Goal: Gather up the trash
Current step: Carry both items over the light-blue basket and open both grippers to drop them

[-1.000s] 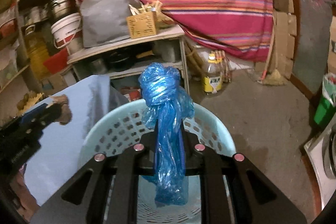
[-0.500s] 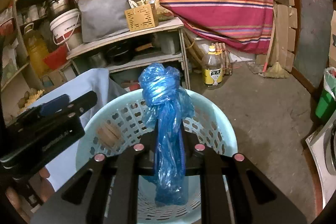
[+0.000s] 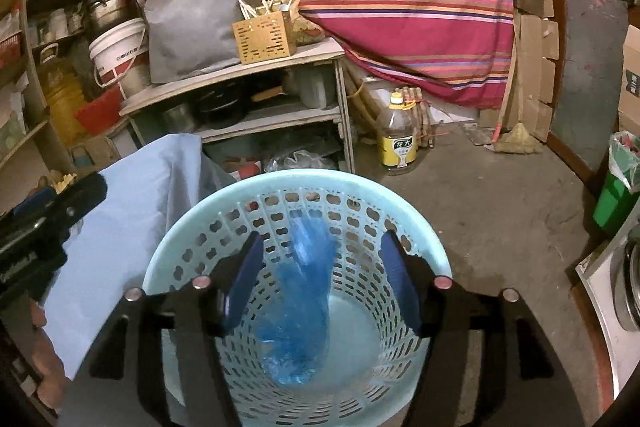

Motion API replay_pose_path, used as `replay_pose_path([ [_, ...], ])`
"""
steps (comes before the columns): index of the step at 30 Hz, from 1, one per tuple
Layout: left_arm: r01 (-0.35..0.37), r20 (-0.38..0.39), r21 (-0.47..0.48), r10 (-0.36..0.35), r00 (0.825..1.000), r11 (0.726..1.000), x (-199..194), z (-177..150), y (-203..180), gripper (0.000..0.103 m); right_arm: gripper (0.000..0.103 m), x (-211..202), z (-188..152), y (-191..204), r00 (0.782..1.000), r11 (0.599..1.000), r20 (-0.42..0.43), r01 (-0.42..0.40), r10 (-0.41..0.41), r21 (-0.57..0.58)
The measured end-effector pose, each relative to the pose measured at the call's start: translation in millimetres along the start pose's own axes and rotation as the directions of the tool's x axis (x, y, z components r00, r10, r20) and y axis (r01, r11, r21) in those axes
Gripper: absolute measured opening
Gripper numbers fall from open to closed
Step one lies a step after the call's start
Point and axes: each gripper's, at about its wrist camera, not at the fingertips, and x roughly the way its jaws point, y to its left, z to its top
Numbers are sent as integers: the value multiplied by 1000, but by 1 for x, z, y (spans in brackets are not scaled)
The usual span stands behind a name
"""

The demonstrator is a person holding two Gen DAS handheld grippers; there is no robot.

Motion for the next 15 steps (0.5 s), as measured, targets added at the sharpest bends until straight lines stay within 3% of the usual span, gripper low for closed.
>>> replay_pose_path([
  [12, -25, -3, -13, 25, 1000, 1000, -5, -5, 21, 98, 65, -2, 1, 11, 1000, 1000, 11, 22, -22, -10],
  [15, -31, -1, -14, 31, 1000, 999, -9, -5, 28, 98, 70, -2, 2, 16, 1000, 1000, 18, 24, -24, -12],
])
